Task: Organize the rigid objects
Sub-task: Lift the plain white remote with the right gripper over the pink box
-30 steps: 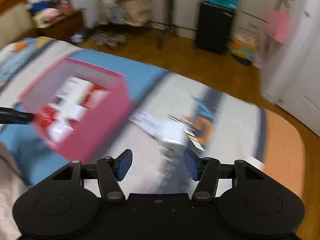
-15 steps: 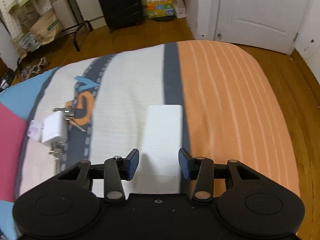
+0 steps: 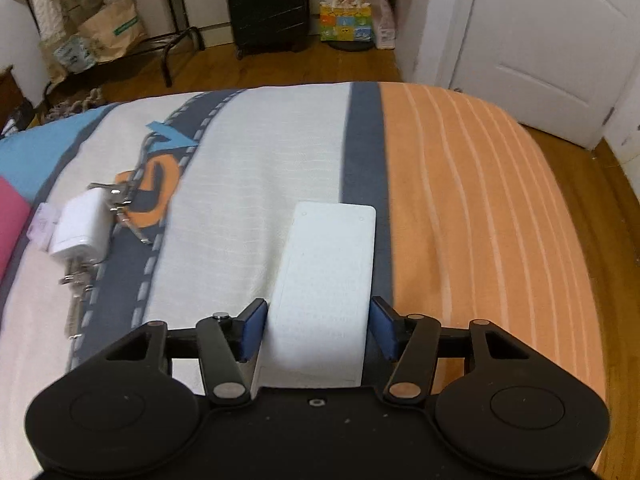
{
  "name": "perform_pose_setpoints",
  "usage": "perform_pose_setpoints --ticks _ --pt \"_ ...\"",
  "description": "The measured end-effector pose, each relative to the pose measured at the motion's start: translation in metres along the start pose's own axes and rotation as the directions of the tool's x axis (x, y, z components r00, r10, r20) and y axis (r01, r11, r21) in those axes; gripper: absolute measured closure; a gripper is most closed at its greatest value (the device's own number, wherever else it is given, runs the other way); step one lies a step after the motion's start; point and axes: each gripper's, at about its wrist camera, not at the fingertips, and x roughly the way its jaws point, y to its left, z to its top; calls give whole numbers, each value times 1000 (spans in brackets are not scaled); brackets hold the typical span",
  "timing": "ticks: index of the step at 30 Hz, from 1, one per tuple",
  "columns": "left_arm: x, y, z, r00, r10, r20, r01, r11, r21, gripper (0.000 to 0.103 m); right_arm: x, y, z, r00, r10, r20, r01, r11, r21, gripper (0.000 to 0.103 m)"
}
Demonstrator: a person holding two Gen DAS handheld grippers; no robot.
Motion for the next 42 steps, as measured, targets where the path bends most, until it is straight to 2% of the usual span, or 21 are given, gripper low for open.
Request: perform_pose_setpoints --ticks 2,3,7,10,14,19,22,25,30,33,38,42 --pt "0 1 1 1000 -2 -2 2 1000 -1 61 -10 -5 1 996 82 -19 -80 995 52 42" --pt "0 1 1 1000 -3 -3 3 1000 -2 61 -13 -4 0 995 95 -36 -93 994 62 42" --pt "1 1 1 1000 -3 0 3 1000 1 61 -20 12 -13 977 156 -145 -155 988 19 42" --pt "1 2 1 1000 -2 0 2 1000 2 61 -13 29 -20 974 119 -195 -131 990 -50 41" --pt "0 1 1 1000 -3 0 3 1000 1 61 1 41 -15 983 62 -170 -77 993 -85 42" --pt "0 1 0 1000 -1 1 1 1000 1 61 -8 54 -21 991 34 -130 -48 994 -102 44" --pt "0 1 0 1000 -2 2 2 1000 3 61 -26 65 -20 993 61 -97 -73 990 -120 44" --pt "0 1 0 1000 -2 4 2 1000 4 61 -47 80 -17 996 90 -29 -93 985 -147 44" --pt "0 2 0 1000 -1 4 1 1000 4 61 -77 112 -23 983 167 72 -151 972 -182 44" --pt "-1 2 -1 1000 -2 3 2 1000 4 61 -101 136 -25 961 249 120 -220 952 -213 44" --pt "0 2 0 1000 -4 4 4 1000 8 61 -147 183 -14 888 424 177 -356 879 -317 44" --pt "0 1 1 1000 -1 1 1 1000 -7 61 -172 227 -9 829 501 248 -387 834 -393 44"
